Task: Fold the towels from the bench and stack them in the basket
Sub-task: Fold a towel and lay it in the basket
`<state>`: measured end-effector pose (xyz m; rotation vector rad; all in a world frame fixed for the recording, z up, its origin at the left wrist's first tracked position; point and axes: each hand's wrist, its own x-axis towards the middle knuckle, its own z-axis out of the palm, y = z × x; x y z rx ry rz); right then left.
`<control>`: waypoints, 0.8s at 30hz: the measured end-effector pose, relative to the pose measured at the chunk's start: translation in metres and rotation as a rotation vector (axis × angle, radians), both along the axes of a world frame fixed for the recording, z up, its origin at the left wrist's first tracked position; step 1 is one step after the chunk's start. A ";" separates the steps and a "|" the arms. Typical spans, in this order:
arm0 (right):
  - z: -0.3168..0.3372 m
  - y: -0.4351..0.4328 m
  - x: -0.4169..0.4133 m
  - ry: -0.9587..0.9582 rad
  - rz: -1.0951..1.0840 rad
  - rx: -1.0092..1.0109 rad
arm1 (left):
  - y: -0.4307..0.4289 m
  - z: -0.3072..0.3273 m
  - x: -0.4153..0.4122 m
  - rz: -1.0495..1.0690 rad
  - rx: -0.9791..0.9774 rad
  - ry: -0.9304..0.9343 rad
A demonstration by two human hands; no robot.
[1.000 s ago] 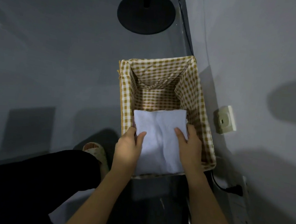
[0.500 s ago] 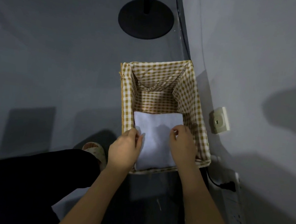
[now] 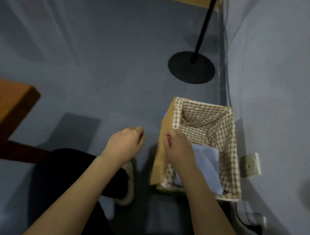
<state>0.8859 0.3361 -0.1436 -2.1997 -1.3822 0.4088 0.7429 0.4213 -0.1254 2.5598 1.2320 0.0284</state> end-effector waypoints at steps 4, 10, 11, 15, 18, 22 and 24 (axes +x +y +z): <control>0.027 0.046 -0.070 -0.028 0.214 0.001 | 0.012 0.036 -0.095 0.199 0.064 -0.028; 0.059 0.094 -0.207 -0.069 0.587 0.022 | -0.005 0.077 -0.255 0.525 0.109 0.019; 0.063 0.097 -0.232 -0.066 0.659 0.018 | -0.014 0.082 -0.282 0.589 0.122 0.018; 0.079 0.095 -0.330 -0.064 0.939 0.031 | -0.065 0.093 -0.373 0.842 0.176 0.040; 0.086 0.082 -0.395 -0.069 1.119 0.023 | -0.110 0.097 -0.422 1.028 0.210 0.004; 0.093 0.052 -0.469 -0.079 1.342 0.027 | -0.170 0.093 -0.469 1.282 0.193 0.009; 0.096 0.034 -0.499 -0.085 1.445 0.040 | -0.199 0.089 -0.488 1.388 0.176 -0.015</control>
